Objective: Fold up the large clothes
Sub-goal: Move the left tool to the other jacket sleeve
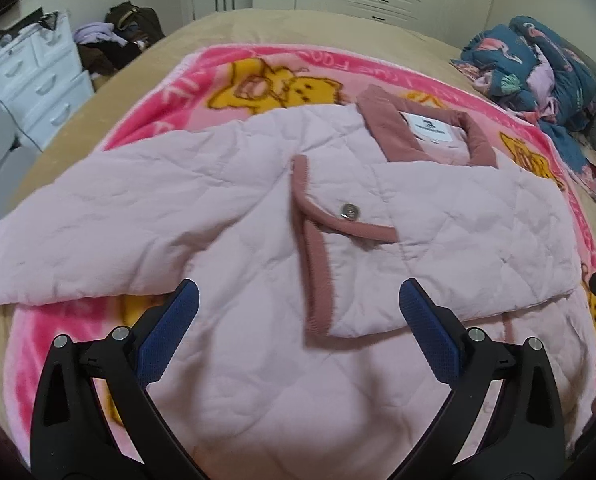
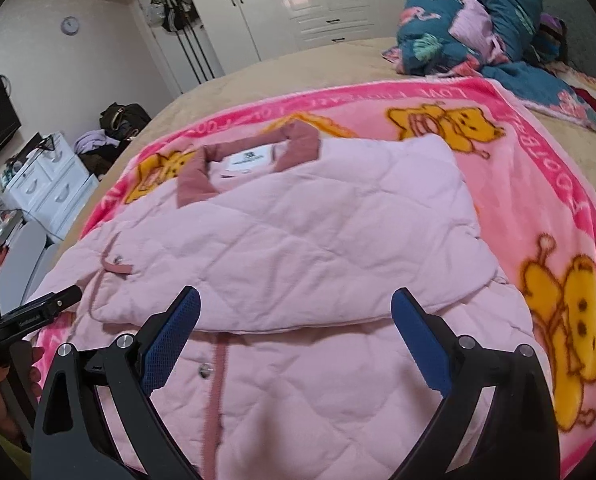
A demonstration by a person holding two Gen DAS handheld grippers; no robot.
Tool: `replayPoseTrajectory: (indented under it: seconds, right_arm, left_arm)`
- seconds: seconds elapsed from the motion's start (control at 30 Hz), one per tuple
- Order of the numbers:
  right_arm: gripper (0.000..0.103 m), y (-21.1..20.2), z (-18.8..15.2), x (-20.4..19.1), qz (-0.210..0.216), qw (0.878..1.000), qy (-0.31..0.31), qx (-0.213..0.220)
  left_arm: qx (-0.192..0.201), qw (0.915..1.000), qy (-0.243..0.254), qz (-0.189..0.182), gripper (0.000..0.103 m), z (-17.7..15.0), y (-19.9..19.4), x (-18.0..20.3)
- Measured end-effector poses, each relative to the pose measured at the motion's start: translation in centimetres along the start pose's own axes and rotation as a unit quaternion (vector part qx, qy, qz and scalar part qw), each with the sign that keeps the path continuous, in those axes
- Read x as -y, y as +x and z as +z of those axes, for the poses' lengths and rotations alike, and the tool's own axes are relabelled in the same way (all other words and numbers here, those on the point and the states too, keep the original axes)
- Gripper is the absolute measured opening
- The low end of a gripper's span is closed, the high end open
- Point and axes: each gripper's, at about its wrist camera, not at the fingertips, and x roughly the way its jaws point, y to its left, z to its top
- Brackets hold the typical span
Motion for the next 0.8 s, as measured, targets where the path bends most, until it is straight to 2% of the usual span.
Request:
replayPoseTrajectory:
  seconds: [0.4, 0.63, 0.8]
  right_arm:
    - [0.096, 0.1, 0.5, -6.4, 0.019, 0.999, -0.043, 0.009]
    - [0.096, 1.1, 0.4, -10.2, 0.035, 0.998, -0.061, 0.006]
    - [0.096, 1.9, 0.2, -13.8, 0.054, 0.995, -0.084, 0.0]
  left_arm:
    - [0.024, 0.9968, -0.07, 0.032, 0.094, -0.1, -1.6, -5.9]
    - [0.032, 0.9928, -0.109, 0.038, 0.094, -0.7, -2.0, -9.5]
    - [0.05, 0.9895, -0.113, 0.075, 0.094, -0.9, -2.7, -11.3]
